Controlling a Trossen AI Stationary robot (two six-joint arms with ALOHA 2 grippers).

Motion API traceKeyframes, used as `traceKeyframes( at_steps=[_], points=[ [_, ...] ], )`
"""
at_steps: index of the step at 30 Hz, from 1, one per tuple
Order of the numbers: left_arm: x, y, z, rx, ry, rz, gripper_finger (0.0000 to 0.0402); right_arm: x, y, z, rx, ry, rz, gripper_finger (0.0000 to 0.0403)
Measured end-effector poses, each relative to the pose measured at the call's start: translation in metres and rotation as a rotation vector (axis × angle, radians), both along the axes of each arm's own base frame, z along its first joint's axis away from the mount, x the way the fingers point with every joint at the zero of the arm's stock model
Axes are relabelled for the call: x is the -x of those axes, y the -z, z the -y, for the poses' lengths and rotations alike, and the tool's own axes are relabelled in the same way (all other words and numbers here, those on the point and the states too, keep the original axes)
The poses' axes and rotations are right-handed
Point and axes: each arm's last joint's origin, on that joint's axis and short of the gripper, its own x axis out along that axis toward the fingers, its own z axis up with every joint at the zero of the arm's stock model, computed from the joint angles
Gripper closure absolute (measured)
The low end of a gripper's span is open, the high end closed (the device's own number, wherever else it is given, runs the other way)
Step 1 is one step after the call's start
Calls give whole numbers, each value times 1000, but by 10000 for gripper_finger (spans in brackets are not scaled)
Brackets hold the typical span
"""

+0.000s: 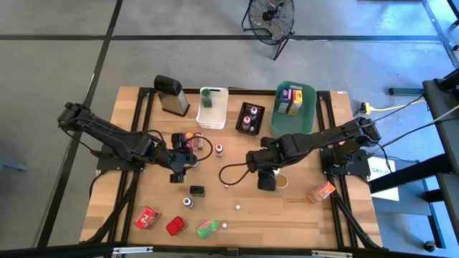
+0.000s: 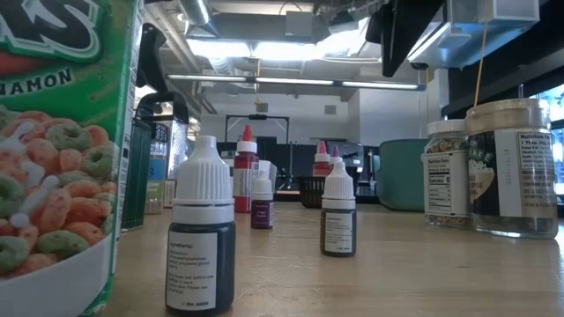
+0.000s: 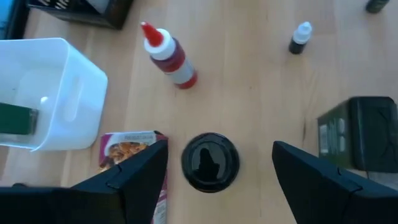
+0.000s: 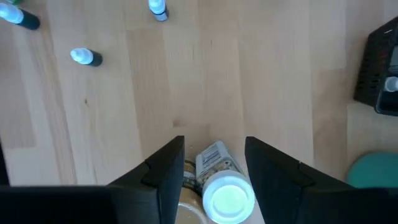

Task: Pick & Place Kitchen Items
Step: Put the black seasoning bottle into the white bin

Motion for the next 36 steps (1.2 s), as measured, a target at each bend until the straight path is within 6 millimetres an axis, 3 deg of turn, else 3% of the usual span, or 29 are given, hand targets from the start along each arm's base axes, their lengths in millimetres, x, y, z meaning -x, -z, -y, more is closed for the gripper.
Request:
traceKeyframes(
  at_steps=[28, 36],
  points=[
    [-2, 2, -4, 46, -17, -17, 112, 1, 1, 0, 27, -32, -6, 231],
    [-7, 8, -3, 59, -60, -35, 78, 1, 1, 0, 25, -33, -7, 231]
  ],
)
